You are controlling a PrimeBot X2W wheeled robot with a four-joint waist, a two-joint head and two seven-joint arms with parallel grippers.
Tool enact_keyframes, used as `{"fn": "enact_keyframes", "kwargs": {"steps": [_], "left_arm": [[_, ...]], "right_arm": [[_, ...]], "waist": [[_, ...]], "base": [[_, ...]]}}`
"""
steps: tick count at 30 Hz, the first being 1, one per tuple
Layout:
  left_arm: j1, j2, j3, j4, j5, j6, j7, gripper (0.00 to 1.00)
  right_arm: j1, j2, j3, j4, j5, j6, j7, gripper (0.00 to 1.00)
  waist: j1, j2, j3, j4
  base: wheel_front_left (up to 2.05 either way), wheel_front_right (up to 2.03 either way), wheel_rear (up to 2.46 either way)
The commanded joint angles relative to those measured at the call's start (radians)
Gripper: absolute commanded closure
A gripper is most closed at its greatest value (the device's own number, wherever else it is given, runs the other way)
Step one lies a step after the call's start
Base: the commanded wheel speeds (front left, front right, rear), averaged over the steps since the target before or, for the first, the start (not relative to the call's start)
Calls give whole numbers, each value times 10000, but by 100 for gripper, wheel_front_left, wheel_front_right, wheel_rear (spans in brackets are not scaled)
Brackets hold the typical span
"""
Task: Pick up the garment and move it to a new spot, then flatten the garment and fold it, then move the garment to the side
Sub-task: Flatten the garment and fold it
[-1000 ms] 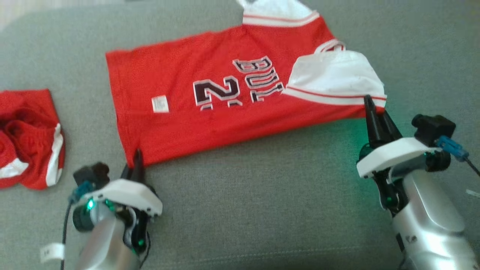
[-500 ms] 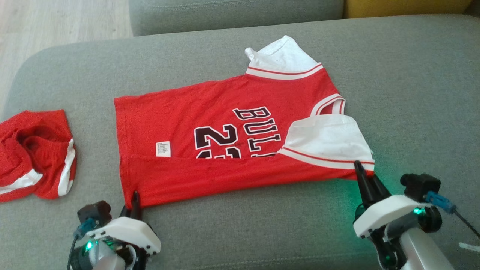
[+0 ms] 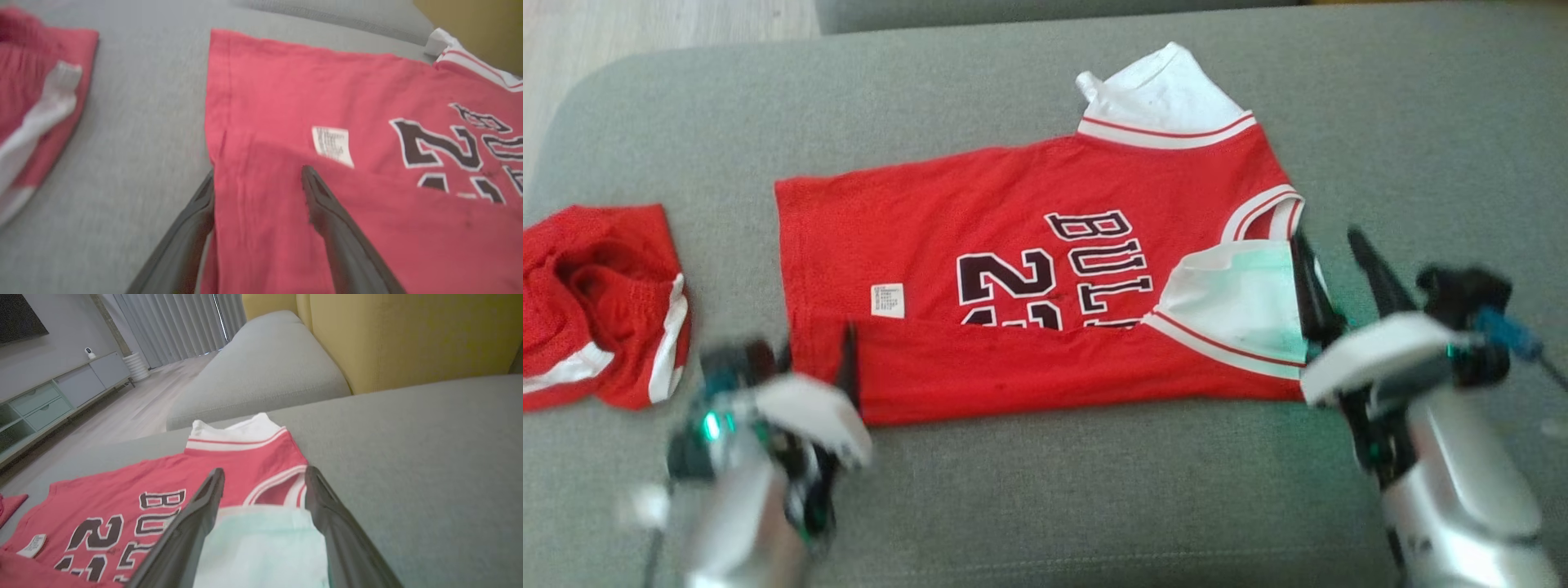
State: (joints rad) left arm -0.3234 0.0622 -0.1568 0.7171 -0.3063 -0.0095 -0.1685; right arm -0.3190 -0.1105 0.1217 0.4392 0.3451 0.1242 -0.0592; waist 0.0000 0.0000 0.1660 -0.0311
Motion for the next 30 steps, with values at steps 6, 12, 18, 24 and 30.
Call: {"fn": "enact_keyframes", "kwargs": {"steps": [6,12,18,24,30], "left_arm": [[-2158,1051,-40,-418,172,-503,1908,0],[-3634,1810,-295,-406,51,-942,3706,0],[-4460,2500,-666,-81,-126,-1146,4743,0],[-5141,3111,-968,204,-180,-1191,5117,0],[-5688,3414,-1093,420,-179,-1199,4969,0]], "right_arm": [[-1435,12,478,-277,-183,65,395,0],[-2462,77,834,-156,-130,65,540,0],[-3118,183,1158,-34,-2,65,484,0],[-3493,190,1362,80,125,65,329,0],[-3771,96,1450,161,189,65,195,0]], "waist": [[0,0,440,82],[0,0,971,-93],[0,0,1559,-374],[0,0,2074,-550],[0,0,2410,-599]], "base": [[0,0,0],[0,0,0],[0,0,0],[0,0,0],[0,0,0]]}}
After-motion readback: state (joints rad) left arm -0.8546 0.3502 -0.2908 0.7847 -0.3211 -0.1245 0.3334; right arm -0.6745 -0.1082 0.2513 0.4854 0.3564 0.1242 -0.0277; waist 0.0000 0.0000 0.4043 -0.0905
